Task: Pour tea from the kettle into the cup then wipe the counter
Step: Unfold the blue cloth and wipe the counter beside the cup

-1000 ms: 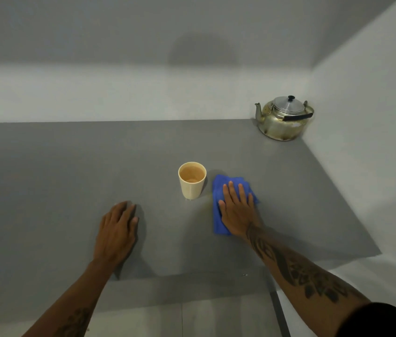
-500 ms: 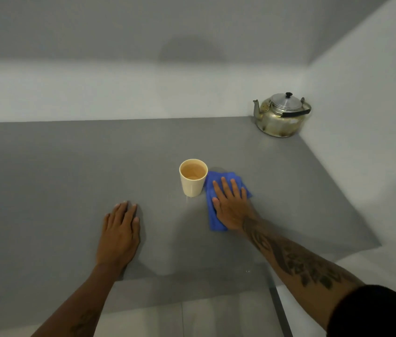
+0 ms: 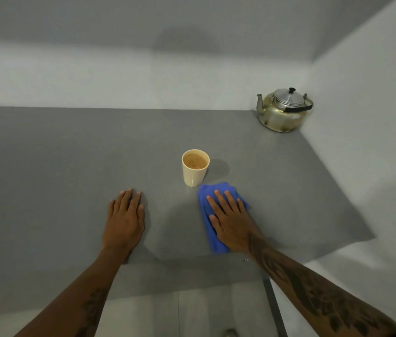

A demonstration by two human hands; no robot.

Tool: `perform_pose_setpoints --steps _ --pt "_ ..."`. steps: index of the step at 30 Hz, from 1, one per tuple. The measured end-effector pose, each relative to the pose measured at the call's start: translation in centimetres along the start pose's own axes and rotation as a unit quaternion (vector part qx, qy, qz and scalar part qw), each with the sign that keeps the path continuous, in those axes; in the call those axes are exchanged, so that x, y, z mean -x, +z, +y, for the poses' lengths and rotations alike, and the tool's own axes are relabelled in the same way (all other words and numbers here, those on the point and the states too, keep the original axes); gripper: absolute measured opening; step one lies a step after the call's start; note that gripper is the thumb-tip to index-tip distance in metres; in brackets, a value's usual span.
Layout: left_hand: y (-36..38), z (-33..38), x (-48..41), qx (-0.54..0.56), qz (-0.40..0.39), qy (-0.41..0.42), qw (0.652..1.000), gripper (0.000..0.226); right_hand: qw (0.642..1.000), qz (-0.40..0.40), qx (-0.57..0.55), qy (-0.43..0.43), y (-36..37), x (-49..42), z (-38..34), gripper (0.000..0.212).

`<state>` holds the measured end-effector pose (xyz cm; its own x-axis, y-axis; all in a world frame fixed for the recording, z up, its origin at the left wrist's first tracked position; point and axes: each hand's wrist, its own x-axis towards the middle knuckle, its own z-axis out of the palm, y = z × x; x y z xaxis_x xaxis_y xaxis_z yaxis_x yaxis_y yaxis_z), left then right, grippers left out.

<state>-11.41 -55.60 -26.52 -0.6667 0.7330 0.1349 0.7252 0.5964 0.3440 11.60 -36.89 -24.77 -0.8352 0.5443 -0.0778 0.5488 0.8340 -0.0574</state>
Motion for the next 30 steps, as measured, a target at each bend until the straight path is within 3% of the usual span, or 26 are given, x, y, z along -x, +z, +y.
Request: perform_pose_setpoints --steps 3,10,14,20,23,26,30 --pt "0.1 0.1 0.1 -0.004 -0.001 -0.001 1.000 0.058 0.999 0.014 0.004 -0.028 0.4 2.0 -2.2 0.057" --pt "0.1 0.2 0.1 -0.008 0.007 -0.006 1.000 0.056 0.994 0.012 -0.032 -0.099 0.5 -1.3 -8.0 0.058" --pt "0.2 -0.1 0.1 -0.013 0.018 0.003 1.000 0.054 0.995 0.008 -0.040 -0.096 0.2 -5.3 -11.2 0.061" --pt "0.0 -0.5 0.3 0.004 0.024 0.011 1.000 0.055 0.995 0.041 -0.027 -0.086 0.8 -1.9 -8.4 0.058" --pt "0.0 -0.4 0.5 0.012 0.013 0.011 1.000 0.055 0.999 0.033 -0.009 -0.030 1.2 1.4 -3.3 0.058" --pt "0.1 -0.4 0.4 0.007 0.010 0.010 1.000 0.057 0.995 0.011 -0.025 0.094 0.3 0.4 0.9 0.065" --pt "0.1 -0.3 0.3 0.013 0.002 0.004 1.000 0.060 0.989 -0.013 -0.023 0.146 -0.9 -3.8 0.3 0.071"
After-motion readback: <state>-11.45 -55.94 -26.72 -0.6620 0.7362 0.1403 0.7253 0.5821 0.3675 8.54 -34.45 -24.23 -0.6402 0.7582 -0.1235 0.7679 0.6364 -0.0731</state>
